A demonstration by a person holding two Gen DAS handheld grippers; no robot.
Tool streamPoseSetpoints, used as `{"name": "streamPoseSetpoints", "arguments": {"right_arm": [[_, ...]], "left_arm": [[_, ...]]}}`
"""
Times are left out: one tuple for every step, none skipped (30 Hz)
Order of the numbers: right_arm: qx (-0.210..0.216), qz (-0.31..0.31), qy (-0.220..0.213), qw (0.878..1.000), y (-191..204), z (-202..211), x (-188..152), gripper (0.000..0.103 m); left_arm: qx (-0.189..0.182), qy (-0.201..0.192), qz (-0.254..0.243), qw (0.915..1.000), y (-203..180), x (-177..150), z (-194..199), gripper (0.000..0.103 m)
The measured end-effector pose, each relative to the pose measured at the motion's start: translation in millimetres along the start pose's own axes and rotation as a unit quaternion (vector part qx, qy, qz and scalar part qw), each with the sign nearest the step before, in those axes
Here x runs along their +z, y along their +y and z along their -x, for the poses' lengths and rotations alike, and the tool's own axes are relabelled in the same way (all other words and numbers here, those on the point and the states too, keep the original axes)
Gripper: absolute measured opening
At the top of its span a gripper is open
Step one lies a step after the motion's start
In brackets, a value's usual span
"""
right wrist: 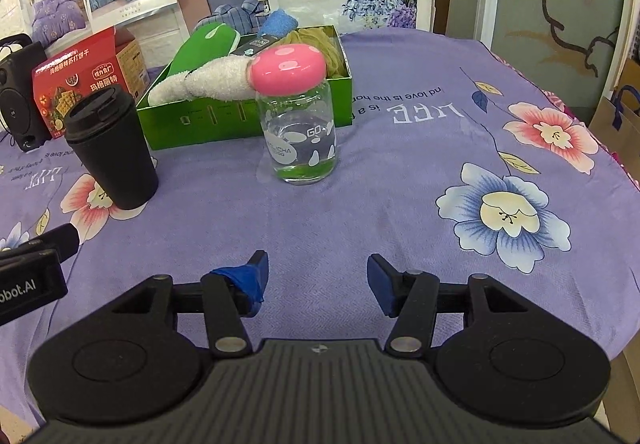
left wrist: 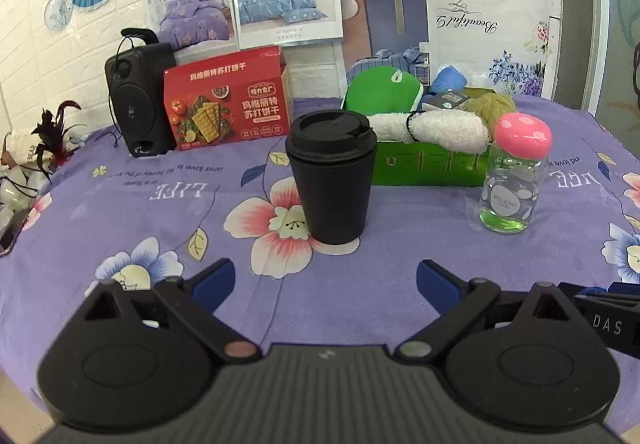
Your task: Organize soft objects
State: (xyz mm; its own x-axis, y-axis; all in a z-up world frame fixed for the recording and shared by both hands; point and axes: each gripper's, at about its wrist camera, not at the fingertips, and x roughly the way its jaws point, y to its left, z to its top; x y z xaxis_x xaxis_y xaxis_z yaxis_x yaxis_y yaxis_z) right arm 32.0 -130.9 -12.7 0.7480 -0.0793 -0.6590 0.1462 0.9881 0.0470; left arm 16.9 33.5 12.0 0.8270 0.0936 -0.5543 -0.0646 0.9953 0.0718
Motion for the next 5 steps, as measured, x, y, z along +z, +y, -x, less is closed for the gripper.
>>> {"name": "streamPoseSetpoints", "arguments": {"right_arm": [[-0.001, -0.001, 0.001, 1.0, 0.9, 0.0, -0.4, 0.04], [-0.001, 0.0, 0.001, 1.0, 1.0, 0.0, -0.4, 0.04], [0.0, 0.0, 0.001, 1.0, 1.2, 0.2, -0.4, 0.04], [0.001, 0.0, 0.0, 1.0, 1.8, 0.5, -0.4, 0.04], [0.001, 0.001, 0.0, 1.0, 2.3, 0.7, -0.4, 0.04]], "left_arm": [[0.0, -0.001, 0.0, 1.0, 0.4, 0.2, 0.4, 0.097], [-0.001, -0.002, 0.0, 1.0, 0.5, 0.5, 1.0, 0.097], [-0.003, -0.003, 0.002, 1.0, 0.8, 0.8, 1.3, 0.097], [-0.006, -0.002, 0.004, 1.0, 1.2, 0.8, 1.6, 0.097], [-0.009, -0.002, 0.007, 0.9999, 1.6, 0.5, 1.7, 0.097]]}}
